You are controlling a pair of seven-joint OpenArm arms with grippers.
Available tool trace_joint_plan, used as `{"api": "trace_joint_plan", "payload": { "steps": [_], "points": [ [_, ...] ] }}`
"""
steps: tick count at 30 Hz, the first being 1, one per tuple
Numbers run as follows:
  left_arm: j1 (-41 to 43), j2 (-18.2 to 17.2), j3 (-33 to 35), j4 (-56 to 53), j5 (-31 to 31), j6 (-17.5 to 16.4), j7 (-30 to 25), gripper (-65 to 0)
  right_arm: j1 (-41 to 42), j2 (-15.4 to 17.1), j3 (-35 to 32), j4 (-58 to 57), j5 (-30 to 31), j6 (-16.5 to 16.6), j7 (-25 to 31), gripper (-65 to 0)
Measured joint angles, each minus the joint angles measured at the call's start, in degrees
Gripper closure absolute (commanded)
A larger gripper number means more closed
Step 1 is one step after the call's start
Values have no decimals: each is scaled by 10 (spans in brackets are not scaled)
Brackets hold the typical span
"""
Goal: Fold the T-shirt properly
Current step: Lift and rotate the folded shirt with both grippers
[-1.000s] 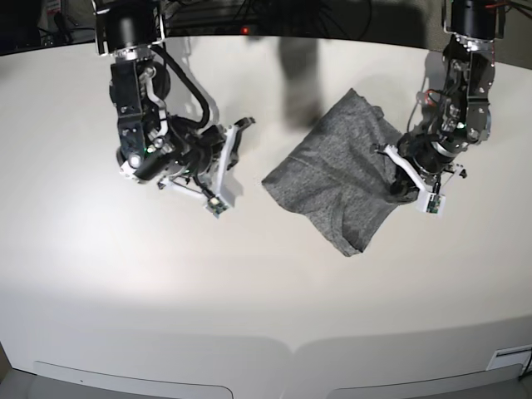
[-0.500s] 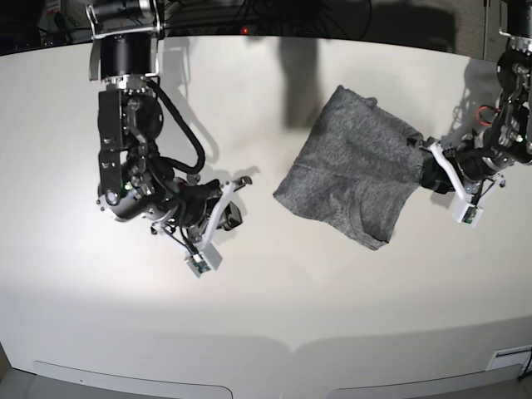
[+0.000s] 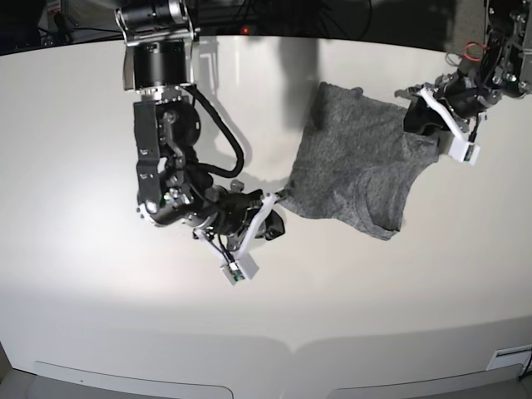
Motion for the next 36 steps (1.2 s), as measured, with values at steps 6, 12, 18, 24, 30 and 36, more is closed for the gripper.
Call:
{"api": "trace_joint_plan", "payload": {
  "steps": [6, 12, 18, 24, 30, 36],
  "points": [
    [15, 23, -2, 3, 3, 15, -12, -129, 36, -6, -49, -133, -69, 0, 91, 0],
    [15, 26, -2, 4, 20, 12, -12, -129, 50, -30, -58, -201, -157, 0, 112, 0],
    [17, 29, -1, 4, 112, 32, -84, -129, 40, -30, -58, -187, -241, -11, 103, 0],
    [8, 29, -1, -3, 154, 53, -117, -129, -42, -9, -58, -74, -267, -17, 101, 0],
    [-25, 29, -1, -42, 162, 56, -149, -129, -158, -7, -57, 56, -263, -20, 94, 0],
    [-54, 23, 0, -55, 160, 60, -146, -107, -229, -11, -58, 124, -233, -13, 94, 0]
  ]
}}
